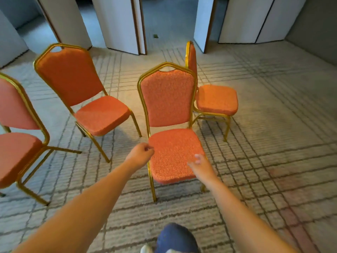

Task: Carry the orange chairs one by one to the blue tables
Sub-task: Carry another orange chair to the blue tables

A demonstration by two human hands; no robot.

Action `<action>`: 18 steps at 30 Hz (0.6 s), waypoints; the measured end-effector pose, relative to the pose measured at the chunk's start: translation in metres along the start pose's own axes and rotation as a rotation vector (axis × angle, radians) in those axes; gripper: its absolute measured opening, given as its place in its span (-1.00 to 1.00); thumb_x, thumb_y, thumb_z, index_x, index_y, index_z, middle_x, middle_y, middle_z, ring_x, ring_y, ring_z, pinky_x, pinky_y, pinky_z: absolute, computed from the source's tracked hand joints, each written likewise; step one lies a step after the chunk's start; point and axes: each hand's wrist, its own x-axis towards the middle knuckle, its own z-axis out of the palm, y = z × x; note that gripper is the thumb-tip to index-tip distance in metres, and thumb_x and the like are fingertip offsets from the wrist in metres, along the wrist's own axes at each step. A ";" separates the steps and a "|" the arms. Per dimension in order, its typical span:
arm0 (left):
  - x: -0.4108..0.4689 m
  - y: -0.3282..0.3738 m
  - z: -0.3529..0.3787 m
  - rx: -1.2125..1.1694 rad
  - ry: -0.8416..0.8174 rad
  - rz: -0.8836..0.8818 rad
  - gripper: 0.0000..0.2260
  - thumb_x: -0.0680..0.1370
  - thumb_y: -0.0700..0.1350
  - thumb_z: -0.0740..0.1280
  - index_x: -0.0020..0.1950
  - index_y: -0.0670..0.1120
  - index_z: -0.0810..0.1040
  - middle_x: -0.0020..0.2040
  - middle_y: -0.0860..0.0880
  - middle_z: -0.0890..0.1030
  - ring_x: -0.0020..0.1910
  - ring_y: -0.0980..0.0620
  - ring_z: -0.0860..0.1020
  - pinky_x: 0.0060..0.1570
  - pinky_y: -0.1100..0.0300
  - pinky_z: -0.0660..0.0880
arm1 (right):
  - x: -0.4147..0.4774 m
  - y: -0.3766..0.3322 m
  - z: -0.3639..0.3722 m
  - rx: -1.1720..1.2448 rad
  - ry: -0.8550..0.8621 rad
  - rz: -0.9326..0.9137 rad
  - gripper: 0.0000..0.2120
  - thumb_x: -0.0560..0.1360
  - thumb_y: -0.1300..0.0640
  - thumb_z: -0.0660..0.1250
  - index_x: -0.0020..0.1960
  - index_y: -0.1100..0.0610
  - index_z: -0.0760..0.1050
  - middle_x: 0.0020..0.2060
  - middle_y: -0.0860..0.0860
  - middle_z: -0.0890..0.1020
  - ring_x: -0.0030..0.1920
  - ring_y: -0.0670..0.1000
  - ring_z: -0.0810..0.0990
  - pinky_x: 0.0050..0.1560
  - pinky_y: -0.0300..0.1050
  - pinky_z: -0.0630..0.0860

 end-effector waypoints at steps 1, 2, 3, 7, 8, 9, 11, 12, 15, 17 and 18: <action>0.017 0.003 -0.002 0.005 -0.027 0.012 -0.86 0.58 -0.06 0.25 0.07 -0.05 0.55 -0.03 -0.07 0.65 -0.04 -0.05 0.62 0.08 -0.01 0.56 | 0.009 -0.002 0.001 0.021 0.015 0.026 -0.44 0.55 0.04 0.33 0.50 0.10 0.26 0.40 0.08 0.42 0.09 -0.05 0.56 0.02 -0.20 0.46; 0.037 0.007 -0.004 0.015 -0.061 0.028 -0.83 0.58 -0.07 0.25 0.08 -0.07 0.57 -0.03 -0.11 0.65 -0.03 -0.09 0.63 0.08 -0.03 0.57 | 0.024 -0.003 0.002 0.046 0.043 0.054 -0.43 0.54 0.07 0.34 0.50 0.12 0.27 0.40 0.09 0.43 0.09 -0.04 0.57 0.00 -0.20 0.45; 0.055 0.009 -0.004 0.029 -0.092 0.048 -0.81 0.58 -0.07 0.25 0.10 -0.09 0.58 -0.02 -0.13 0.65 -0.03 -0.11 0.63 0.08 -0.05 0.57 | 0.035 -0.006 0.002 0.057 0.065 0.077 -0.43 0.54 0.08 0.34 0.50 0.12 0.27 0.41 0.10 0.43 0.18 0.02 0.56 0.10 -0.16 0.45; 0.128 0.023 -0.006 0.123 -0.192 0.120 -0.82 0.58 -0.03 0.23 -0.02 -0.09 0.56 -0.12 -0.09 0.64 -0.13 -0.10 0.62 -0.01 0.01 0.56 | 0.093 -0.016 0.008 0.099 0.128 0.160 -0.40 0.56 0.08 0.29 0.54 0.14 0.19 0.47 0.08 0.35 0.39 0.10 0.42 0.30 -0.09 0.38; 0.141 0.027 -0.005 0.132 -0.212 0.128 -0.81 0.59 -0.04 0.21 -0.08 -0.11 0.54 -0.18 -0.09 0.61 -0.19 -0.10 0.58 -0.09 0.04 0.53 | 0.105 -0.019 0.010 0.118 0.132 0.169 -0.40 0.57 0.08 0.28 0.55 0.14 0.17 0.48 0.08 0.33 0.41 0.11 0.40 0.29 -0.09 0.37; 0.164 0.032 -0.005 0.140 -0.234 0.133 -0.80 0.60 -0.06 0.19 -0.13 -0.11 0.51 -0.22 -0.10 0.55 -0.23 -0.06 0.53 -0.18 0.10 0.47 | 0.126 -0.025 0.012 0.150 0.134 0.184 -0.41 0.58 0.08 0.28 0.55 0.14 0.17 0.48 0.10 0.33 0.42 0.12 0.38 0.30 -0.08 0.37; 0.198 0.042 -0.008 0.134 -0.270 0.132 -0.79 0.62 -0.07 0.17 -0.16 -0.11 0.46 -0.25 -0.12 0.48 -0.25 -0.01 0.45 -0.25 0.15 0.37 | 0.157 -0.036 0.016 0.188 0.150 0.207 -0.43 0.58 0.08 0.28 0.53 0.13 0.20 0.45 0.11 0.35 0.41 0.14 0.39 0.36 0.00 0.37; 0.213 0.046 -0.009 0.135 -0.292 0.131 -0.79 0.63 -0.08 0.17 -0.17 -0.11 0.43 -0.25 -0.13 0.45 -0.25 0.00 0.42 -0.25 0.15 0.34 | 0.169 -0.040 0.019 0.193 0.151 0.227 -0.45 0.58 0.07 0.27 0.52 0.13 0.22 0.44 0.11 0.37 0.40 0.14 0.39 0.37 0.01 0.36; 0.257 0.056 -0.010 0.157 -0.331 0.140 -0.80 0.63 -0.08 0.16 -0.17 -0.11 0.41 -0.24 -0.12 0.43 -0.23 0.00 0.40 -0.24 0.20 0.32 | 0.195 -0.050 0.023 0.195 0.151 0.253 -0.46 0.58 0.03 0.28 0.50 0.12 0.26 0.41 0.12 0.40 0.35 0.12 0.45 0.35 0.01 0.40; 0.283 0.060 -0.009 0.159 -0.374 0.121 -0.79 0.63 -0.07 0.16 -0.15 -0.11 0.44 -0.23 -0.11 0.45 -0.22 -0.01 0.43 -0.25 0.24 0.38 | 0.204 -0.055 0.022 0.219 0.158 0.308 -0.47 0.58 0.04 0.29 0.50 0.13 0.28 0.39 0.12 0.42 0.27 0.10 0.50 0.24 -0.07 0.47; 0.294 0.060 -0.007 0.157 -0.391 0.114 -0.78 0.63 -0.07 0.17 -0.16 -0.12 0.46 -0.23 -0.12 0.47 -0.21 -0.02 0.44 -0.21 0.22 0.39 | 0.208 -0.052 0.023 0.231 0.170 0.330 -0.48 0.58 0.05 0.29 0.49 0.13 0.29 0.35 0.11 0.44 0.16 0.06 0.55 0.08 -0.15 0.50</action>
